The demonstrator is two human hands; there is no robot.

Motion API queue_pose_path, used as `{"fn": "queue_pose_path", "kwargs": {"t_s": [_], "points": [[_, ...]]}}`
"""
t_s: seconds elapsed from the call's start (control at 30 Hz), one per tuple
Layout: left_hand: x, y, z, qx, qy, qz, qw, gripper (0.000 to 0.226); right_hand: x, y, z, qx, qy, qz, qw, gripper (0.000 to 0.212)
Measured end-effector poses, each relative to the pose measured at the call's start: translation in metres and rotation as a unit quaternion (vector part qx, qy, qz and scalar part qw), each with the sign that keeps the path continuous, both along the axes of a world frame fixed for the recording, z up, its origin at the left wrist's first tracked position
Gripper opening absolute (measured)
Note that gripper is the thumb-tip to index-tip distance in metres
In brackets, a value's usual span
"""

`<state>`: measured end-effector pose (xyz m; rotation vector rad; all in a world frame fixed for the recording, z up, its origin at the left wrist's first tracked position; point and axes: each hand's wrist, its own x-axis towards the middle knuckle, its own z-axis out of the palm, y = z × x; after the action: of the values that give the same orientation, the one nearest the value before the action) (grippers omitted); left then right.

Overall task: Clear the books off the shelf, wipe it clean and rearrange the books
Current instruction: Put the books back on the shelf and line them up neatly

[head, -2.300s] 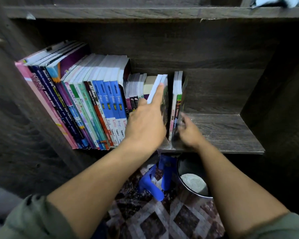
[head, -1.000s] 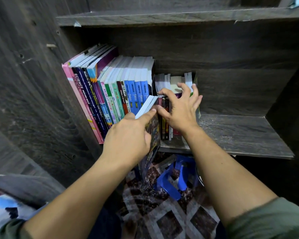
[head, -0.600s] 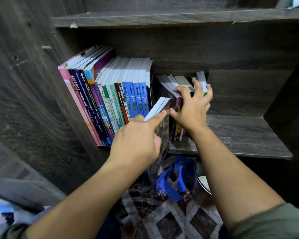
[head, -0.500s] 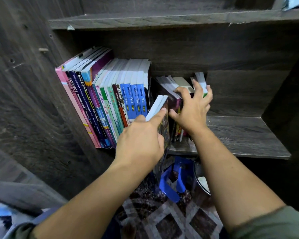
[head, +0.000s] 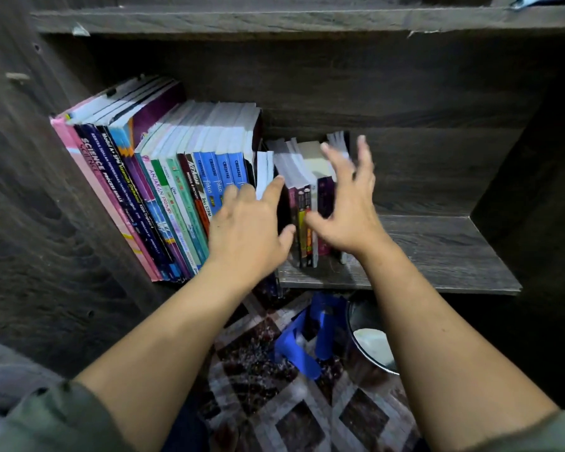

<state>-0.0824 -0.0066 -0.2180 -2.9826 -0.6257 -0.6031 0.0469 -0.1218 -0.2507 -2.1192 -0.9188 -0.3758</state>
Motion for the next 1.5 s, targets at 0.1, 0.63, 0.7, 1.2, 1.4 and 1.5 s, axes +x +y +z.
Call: {"fn": "queue_pose_path", "kwargs": {"t_s": [0.1, 0.63, 0.7, 1.2, 1.4, 1.5], "points": [[-0.012, 0.007, 0.000, 0.082, 0.005, -0.010, 0.997, 0.110, 0.006, -0.015, -0.002, 0.099, 0.105, 0.005, 0.989, 0.100], [0.039, 0.029, -0.018, 0.179, -0.022, 0.072, 0.981, 0.098, 0.033, -0.031, -0.055, 0.068, 0.452, 0.032, 0.889, 0.089], [0.042, 0.020, -0.018, 0.195, -0.008, 0.122, 0.973, 0.099, 0.038, -0.033, -0.059, 0.080, 0.468, 0.044, 0.879, 0.085], [0.102, -0.041, -0.004, 0.023, -0.097, -0.095, 0.990, 0.050, 0.034, -0.088, -0.128, -0.362, 0.163, -0.146, 0.906, 0.059], [0.130, -0.068, 0.003, 0.014, -0.080, -0.032, 0.996, 0.033, 0.038, -0.091, -0.133, -0.371, 0.161, -0.143, 0.903, 0.061], [0.126, -0.083, 0.007, -0.013, -0.077, -0.014, 0.997, 0.031, 0.039, -0.089, -0.134, -0.367, 0.166, -0.151, 0.903, 0.061]]}}
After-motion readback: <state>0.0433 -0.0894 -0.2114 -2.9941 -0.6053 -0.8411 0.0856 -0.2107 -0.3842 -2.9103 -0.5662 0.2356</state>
